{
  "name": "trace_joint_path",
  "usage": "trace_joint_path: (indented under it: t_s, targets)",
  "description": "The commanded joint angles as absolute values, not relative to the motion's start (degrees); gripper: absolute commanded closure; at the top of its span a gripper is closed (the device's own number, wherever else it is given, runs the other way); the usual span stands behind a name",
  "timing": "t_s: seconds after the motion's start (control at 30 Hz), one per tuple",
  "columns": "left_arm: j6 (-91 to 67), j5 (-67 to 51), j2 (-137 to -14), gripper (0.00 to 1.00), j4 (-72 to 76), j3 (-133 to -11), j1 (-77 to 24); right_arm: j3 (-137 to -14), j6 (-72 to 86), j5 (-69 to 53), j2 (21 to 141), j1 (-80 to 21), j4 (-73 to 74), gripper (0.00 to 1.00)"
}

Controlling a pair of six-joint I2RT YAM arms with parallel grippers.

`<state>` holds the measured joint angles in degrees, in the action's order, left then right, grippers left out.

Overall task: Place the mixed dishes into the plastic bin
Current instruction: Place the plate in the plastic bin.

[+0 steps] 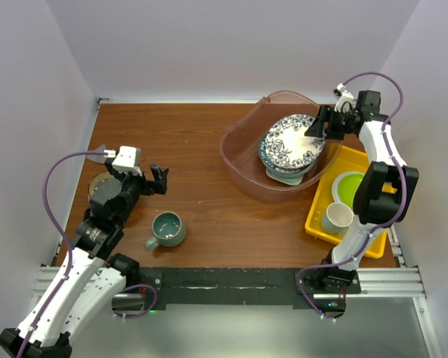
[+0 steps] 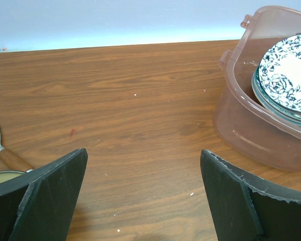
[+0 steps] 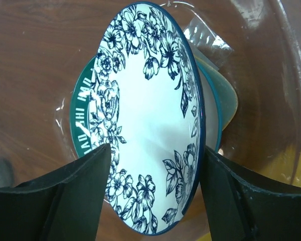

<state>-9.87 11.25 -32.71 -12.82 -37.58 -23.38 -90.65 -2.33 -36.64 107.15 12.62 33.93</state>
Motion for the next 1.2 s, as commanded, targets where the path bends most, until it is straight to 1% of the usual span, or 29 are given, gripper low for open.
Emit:
trace_joint_path:
  t_s: [0.0, 0.23, 0.5, 0.63, 0.83, 1.0, 1.17]
  targets:
    - [-9.1, 12.4, -32.3, 0.00, -10.3, -37.4, -23.1, -90.4, -6.9, -27.2, 104.7, 15.4, 36.0, 0.25]
    - [-9.2, 12.4, -32.4, 0.00, -10.3, -37.4, -23.1, -89.4, -7.8, -26.8, 103.3, 15.4, 36.0, 0.21]
    - [-9.1, 12.5, -32.3, 0.00, -10.3, -37.4, -23.1, -88.6, -8.5, -27.1, 101.7, 15.4, 36.2, 0.21]
    - [-9.2, 12.6, -32.5, 0.00, -10.3, -37.4, -23.1, -87.9, -9.4, -28.1, 98.9, 15.1, 36.7, 0.21]
    - [-9.1, 12.7, -32.5, 0.00, -10.5, -37.4, -23.1, -83.4, -10.2, -34.0, 91.2, 14.2, 35.1, 0.21]
    - [-9.3, 13.1, -32.9, 0.00, -10.4, -37.4, -23.1, -75.6, -8.7, -41.7, 82.5, 12.4, 30.2, 0.21]
    - [-9.9, 13.7, -33.4, 0.00, -11.2, -38.1, -23.1, -71.4, -11.5, -45.6, 76.4, 12.0, 30.3, 0.20]
